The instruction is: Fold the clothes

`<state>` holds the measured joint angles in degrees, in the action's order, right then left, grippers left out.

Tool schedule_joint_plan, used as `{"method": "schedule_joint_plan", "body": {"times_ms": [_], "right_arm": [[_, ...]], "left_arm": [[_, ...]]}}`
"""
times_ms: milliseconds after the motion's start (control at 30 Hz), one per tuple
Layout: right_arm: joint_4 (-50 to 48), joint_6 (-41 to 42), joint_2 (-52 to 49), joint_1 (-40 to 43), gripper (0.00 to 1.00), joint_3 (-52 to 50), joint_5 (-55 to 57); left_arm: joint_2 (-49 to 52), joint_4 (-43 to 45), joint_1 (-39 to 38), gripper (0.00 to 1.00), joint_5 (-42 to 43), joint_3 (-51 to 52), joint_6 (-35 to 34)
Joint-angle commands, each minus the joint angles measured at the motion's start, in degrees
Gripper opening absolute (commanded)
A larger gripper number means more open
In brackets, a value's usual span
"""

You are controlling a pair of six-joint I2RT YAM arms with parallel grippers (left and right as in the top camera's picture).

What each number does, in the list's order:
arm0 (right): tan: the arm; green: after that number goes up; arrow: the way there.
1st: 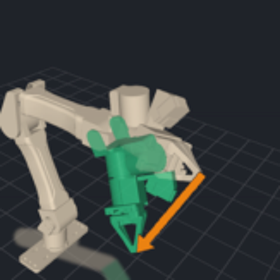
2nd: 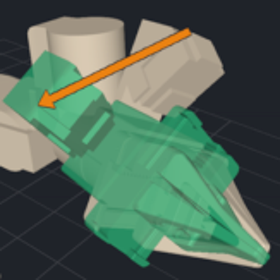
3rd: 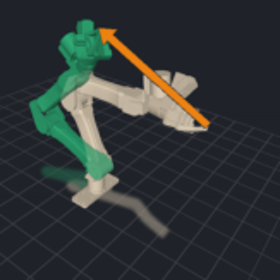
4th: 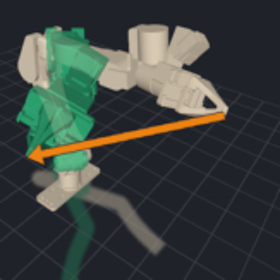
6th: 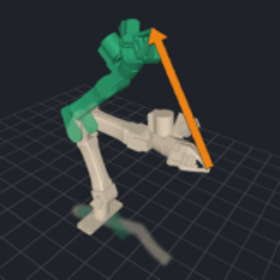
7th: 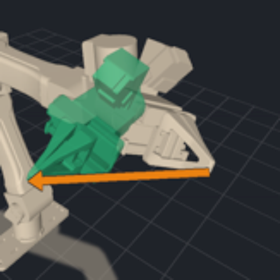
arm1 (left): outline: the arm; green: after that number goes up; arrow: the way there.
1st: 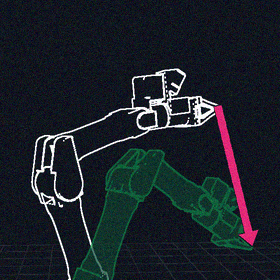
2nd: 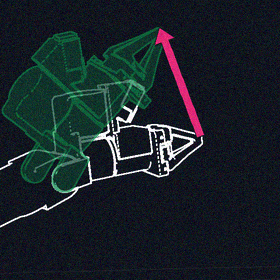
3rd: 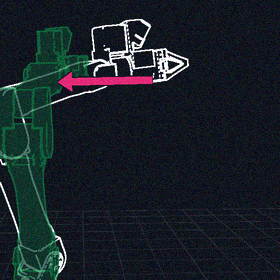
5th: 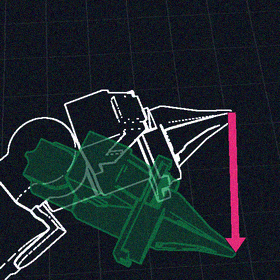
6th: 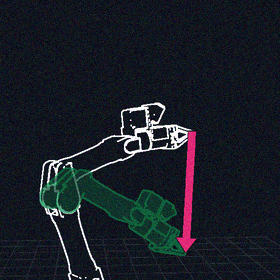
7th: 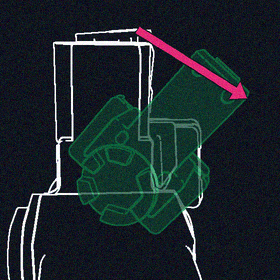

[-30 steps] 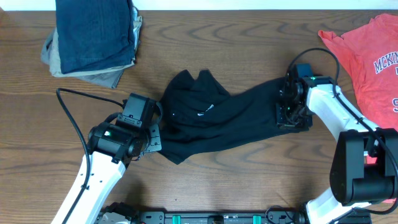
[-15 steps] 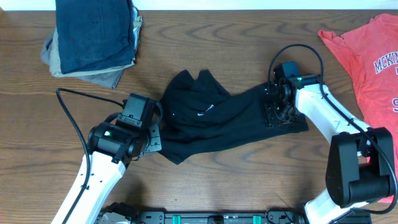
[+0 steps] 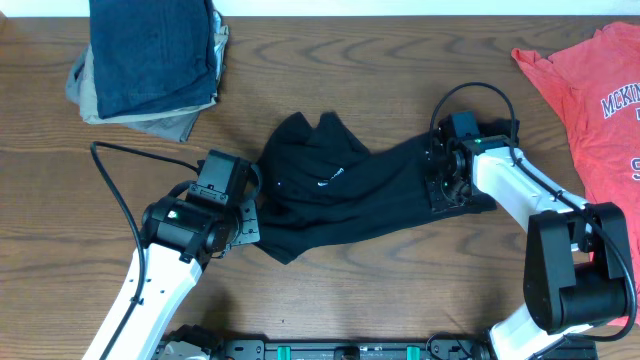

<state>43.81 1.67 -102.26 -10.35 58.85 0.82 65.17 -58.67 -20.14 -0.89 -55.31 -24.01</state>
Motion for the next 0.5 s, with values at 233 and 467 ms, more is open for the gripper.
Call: {"method": "schedule_joint_plan", "body": {"times_ms": [233,467], "right_arm": [[-1.5,1.3,0.7,-0.5,0.01,-0.3,2.4],[-3.4,2.6,0.7,-0.4,0.01,-0.3,2.4]], "left_arm": [[0.1,-0.2,0.0,0.06,-1.3,0.1,-0.1],[0.1,-0.2,0.0,0.06,-1.3,0.1,-0.1]]}}
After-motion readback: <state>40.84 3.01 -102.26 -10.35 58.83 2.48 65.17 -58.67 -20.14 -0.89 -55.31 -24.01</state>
